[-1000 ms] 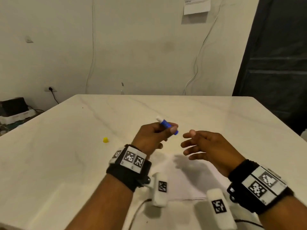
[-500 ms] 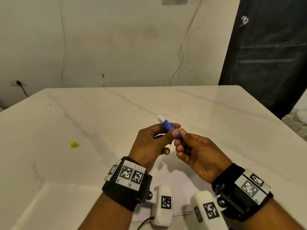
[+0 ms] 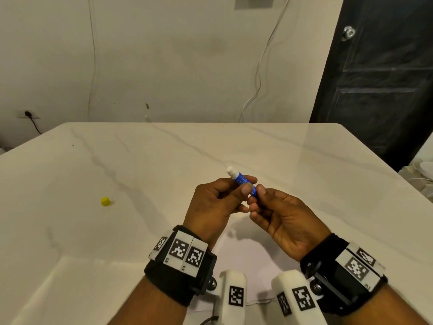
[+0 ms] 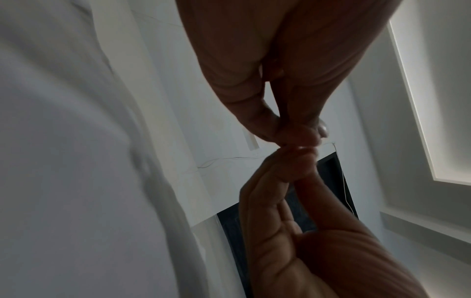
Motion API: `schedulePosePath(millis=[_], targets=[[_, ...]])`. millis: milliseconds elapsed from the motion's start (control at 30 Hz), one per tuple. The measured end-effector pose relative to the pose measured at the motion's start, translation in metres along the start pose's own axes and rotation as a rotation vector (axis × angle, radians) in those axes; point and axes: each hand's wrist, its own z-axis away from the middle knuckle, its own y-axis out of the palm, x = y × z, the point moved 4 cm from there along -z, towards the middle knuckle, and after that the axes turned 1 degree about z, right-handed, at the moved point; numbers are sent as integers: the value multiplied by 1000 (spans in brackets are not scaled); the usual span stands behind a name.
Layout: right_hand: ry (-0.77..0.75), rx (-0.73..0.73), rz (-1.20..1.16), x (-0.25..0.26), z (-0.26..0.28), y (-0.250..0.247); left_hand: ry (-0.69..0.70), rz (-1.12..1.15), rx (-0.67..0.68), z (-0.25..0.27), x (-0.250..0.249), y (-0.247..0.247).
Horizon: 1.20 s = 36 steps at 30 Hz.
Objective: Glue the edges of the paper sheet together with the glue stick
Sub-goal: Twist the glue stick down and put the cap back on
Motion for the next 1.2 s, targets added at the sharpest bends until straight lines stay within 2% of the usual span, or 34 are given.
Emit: schedulePosePath(millis=[200, 367, 633, 833, 1067, 1200], targets=[[-117, 28, 13, 3, -1, 1, -27, 55, -52, 0, 2, 2], [-17, 11, 25, 2, 1, 2, -3, 0, -42, 0, 3, 1], [-112, 17, 20, 1, -3, -2, -22, -11, -52, -2, 11, -1], [-2, 12, 27, -2, -2, -1, -3, -39, -33, -1, 9, 0], [-102, 26, 21, 0, -2, -3, -8, -17, -34, -3, 13, -1], [-78, 20, 6, 1, -3, -1, 8, -21, -32, -4, 13, -1]])
